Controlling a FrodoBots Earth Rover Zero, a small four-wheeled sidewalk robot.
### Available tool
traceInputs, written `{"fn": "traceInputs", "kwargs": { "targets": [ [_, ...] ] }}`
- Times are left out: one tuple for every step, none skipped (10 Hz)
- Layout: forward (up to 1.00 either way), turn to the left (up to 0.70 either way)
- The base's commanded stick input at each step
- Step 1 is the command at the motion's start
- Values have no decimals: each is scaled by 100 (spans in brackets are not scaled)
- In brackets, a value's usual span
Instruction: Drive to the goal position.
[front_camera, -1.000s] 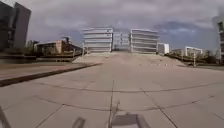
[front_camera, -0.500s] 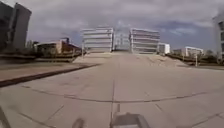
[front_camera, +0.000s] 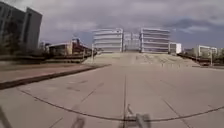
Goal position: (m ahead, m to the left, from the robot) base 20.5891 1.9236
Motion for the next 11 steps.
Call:
{"fn": "traceInputs", "kwargs": {
  "targets": [
    [100, 0],
    [100, 0],
    [100, 0],
    [100, -6],
    [100, -27],
    [100, -38],
    [100, -38],
    [100, -37],
    [100, -37],
    [100, -29],
    [100, -14]
  ]
}}
